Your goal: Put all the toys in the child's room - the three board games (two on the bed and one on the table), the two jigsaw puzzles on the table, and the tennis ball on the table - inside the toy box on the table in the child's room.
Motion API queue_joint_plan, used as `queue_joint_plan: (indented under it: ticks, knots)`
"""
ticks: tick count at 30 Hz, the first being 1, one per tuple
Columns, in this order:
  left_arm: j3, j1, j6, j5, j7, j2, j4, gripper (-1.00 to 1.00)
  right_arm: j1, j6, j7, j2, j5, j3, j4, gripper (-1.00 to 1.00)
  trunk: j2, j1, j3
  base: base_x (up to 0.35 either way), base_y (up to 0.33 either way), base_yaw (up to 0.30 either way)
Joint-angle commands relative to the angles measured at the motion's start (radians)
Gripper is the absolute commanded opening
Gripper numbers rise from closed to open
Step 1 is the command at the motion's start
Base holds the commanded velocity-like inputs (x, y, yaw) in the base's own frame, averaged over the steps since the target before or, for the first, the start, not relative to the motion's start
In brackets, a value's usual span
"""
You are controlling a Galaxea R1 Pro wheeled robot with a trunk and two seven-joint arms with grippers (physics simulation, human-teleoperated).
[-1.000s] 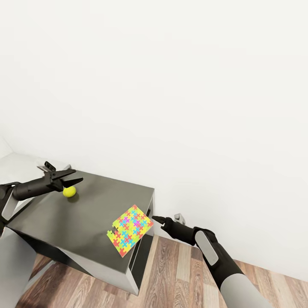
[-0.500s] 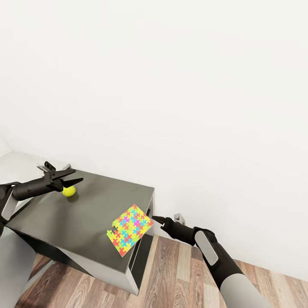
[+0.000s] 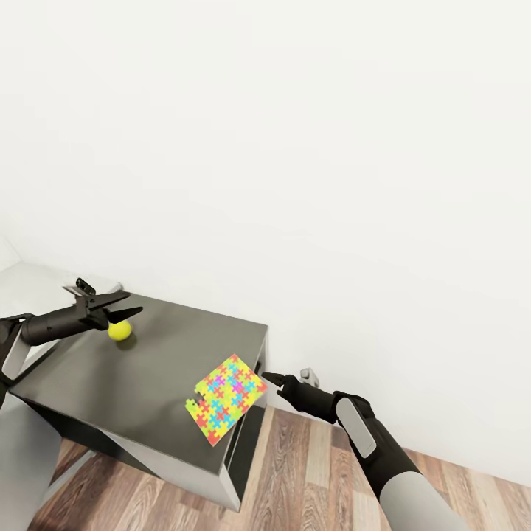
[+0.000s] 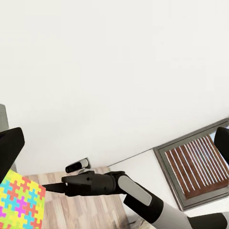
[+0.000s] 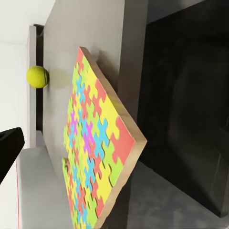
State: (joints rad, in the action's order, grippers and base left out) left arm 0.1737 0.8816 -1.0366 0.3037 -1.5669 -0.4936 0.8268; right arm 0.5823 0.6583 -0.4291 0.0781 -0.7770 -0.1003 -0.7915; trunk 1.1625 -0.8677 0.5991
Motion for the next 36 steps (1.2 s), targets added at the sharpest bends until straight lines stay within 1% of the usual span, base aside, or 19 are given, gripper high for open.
queue_joint_plan:
  ticks: [1, 16, 25, 36]
  knots:
    - [0.000, 0.000, -0.011, 0.000, -0.004, 0.000, 0.000, 1.00, 0.001, 0.004, 0.000, 0.000, -0.002, 0.001, 0.000, 1.00, 0.001, 0.000, 0.001, 0.035, 0.031, 0.035]
    - [0.001, 0.000, -0.011, 0.000, -0.004, -0.002, 0.000, 1.00, 0.001, 0.004, 0.000, 0.000, -0.002, 0.000, 0.000, 1.00, 0.001, 0.000, -0.001, 0.005, 0.006, 0.027]
    - [0.001, 0.000, -0.011, 0.000, -0.004, -0.002, 0.000, 1.00, 0.001, 0.004, 0.000, 0.000, -0.002, 0.000, 0.000, 1.00, 0.001, 0.000, -0.001, -0.104, 0.042, 0.001]
    - [0.002, 0.000, -0.011, 0.000, -0.004, -0.003, 0.000, 1.00, 0.001, 0.004, 0.000, 0.000, -0.002, -0.001, 0.000, 1.00, 0.001, 0.000, -0.002, -0.017, 0.009, 0.000]
